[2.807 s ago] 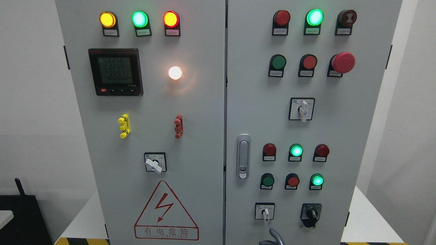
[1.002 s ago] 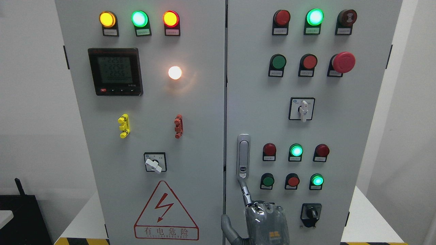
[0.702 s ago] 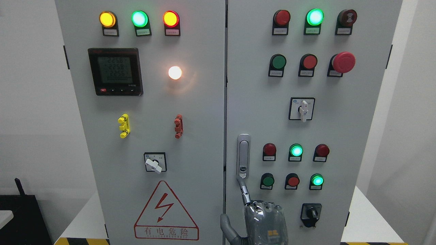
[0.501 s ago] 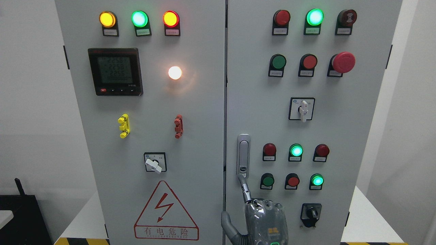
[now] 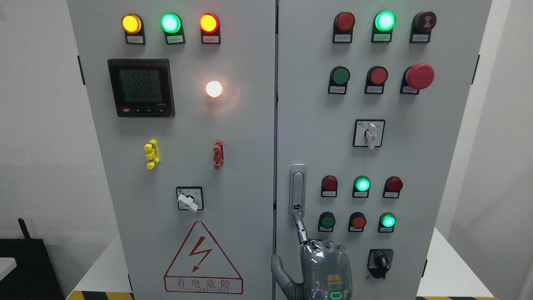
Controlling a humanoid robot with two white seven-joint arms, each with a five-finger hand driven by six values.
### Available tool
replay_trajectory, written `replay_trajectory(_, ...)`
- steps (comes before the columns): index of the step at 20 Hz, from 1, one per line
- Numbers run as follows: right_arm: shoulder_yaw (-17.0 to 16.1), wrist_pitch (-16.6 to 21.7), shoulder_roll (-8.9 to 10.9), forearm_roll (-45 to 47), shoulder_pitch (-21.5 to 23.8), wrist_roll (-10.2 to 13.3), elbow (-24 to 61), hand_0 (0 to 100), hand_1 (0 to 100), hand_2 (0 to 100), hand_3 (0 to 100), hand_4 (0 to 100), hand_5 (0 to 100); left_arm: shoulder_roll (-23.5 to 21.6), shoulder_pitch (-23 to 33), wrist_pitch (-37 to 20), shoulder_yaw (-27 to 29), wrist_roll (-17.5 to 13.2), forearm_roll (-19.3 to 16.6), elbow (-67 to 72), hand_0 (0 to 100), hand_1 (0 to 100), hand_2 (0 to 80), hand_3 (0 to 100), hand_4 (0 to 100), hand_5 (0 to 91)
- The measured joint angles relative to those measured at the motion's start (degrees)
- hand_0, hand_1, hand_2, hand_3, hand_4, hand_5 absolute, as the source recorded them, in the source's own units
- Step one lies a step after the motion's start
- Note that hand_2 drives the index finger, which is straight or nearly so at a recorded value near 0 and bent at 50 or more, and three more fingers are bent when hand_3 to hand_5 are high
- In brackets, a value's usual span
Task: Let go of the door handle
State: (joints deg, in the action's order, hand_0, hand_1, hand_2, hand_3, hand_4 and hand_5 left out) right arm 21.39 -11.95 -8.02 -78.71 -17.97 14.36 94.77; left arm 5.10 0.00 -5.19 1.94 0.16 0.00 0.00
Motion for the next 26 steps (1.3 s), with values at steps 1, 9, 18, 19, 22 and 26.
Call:
replay_trajectory(1,-0.01,-0.26,-0.01,0.01,0.00,-0.12,-0.03,37,36,11,100,100,99,0.00,0.00,0.00,0.00,0.00,0.00,0.00,12,39,0.0,0,0,0.0)
replay_trajectory(9,-0.05,-1.17,-0.04,0.11,0.02,-0.42,-0.19,37,36,11,100,100,100,0.00,0.00,-0.01,0.04,0.00,0.00,0.00,12,39,0.0,0,0,0.0)
replay_trajectory(18,-0.05,-1.20,-0.04,0.17,-0.02,-1.80,-0.41,38,36,11,100,100,100,0.00,0.00,-0.01,0.06,0.00,0.00,0.00,12,39,0.0,0,0,0.0)
replay_trajectory(19,-0.05,-1.21,-0.04,0.17,-0.04,-1.84,-0.41,38,36,11,100,100,100,0.00,0.00,-0.01,0.07,0.00,0.00,0.00,12,39,0.0,0,0,0.0)
replay_trajectory(22,-0.07,-1.20,-0.02,0.21,-0.06,-1.94,-0.45,38,36,11,100,100,100,0.00,0.00,-0.01,0.07,0.00,0.00,0.00,12,39,0.0,0,0,0.0)
replay_trajectory(26,-0.11,-1.25,-0.02,0.23,-0.06,-2.13,-0.50,38,36,12,100,100,100,0.00,0.00,-0.01,0.07,0.00,0.00,0.00,12,39,0.0,0,0,0.0)
